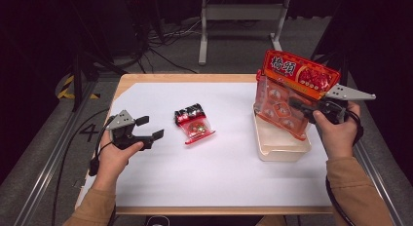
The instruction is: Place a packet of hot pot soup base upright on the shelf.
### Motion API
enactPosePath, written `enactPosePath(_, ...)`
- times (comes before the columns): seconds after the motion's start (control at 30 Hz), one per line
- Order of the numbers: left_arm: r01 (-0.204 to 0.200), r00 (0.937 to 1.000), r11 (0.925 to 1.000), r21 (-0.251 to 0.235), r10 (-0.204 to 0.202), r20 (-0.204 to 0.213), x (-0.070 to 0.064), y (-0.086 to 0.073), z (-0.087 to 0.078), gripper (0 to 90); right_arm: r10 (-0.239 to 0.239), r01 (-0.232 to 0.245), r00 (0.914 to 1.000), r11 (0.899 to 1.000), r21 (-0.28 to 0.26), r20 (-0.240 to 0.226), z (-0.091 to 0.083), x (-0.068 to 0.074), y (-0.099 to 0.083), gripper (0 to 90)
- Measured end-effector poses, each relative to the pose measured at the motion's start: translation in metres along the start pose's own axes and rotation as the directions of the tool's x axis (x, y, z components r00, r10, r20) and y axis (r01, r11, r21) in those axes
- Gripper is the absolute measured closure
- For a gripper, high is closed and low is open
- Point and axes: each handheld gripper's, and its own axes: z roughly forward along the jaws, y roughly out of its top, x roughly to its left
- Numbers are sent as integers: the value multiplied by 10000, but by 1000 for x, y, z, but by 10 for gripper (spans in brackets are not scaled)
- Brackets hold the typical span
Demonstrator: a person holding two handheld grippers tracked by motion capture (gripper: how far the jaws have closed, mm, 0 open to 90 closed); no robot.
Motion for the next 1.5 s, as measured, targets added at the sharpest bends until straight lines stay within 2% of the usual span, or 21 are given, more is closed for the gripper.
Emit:
enactPosePath(0.13, 56, 10000, 10000, 9, -56, 20, 0, -1, -1, 197, -16, 16, 10000, 10000, 42, -31, 2, -1, -5, 703)
enactPosePath(0.17, 150, 9998, 9999, -4, -150, 103, 0, -1, -1, 197, -4, 4, 10000, 10000, 84, -29, 3, -1, -7, 703)
enactPosePath(0.2, 411, 9984, 9989, -221, -403, 389, 1, -1, -1, 196, 8, -8, 10000, 10000, 93, -31, 5, -1, -10, 703)
enactPosePath(0.27, 509, 9977, 9982, -313, -494, 469, 1, -1, -2, 196, 20, -20, 10000, 9999, 116, -39, 6, -1, -12, 703)
enactPosePath(0.47, 386, 9991, 9991, -196, -382, 207, 3, -3, -3, 197, 212, -213, 9998, 9995, 235, 12, 10, -3, -23, 703)
enactPosePath(0.67, 376, 9992, 9992, -110, -374, 156, 3, -4, -2, 196, 300, -295, 9995, 9981, 548, -78, 14, -3, -32, 703)
enactPosePath(1.03, 350, 9992, 9994, -15, -350, 170, 3, -5, 0, 196, 510, -486, 9982, 9962, 725, -311, 19, -2, -37, 703)
enactPosePath(1.17, 347, 9993, 9994, -9, -347, 166, 3, -5, 0, 197, 561, -537, 9981, 9946, 887, -245, 22, -3, -43, 703)
enactPosePath(1.5, 291, 9994, 9996, 61, -292, 174, 3, -5, 3, 196, 632, -630, 9980, 9942, 866, -2, 25, -2, -50, 704)
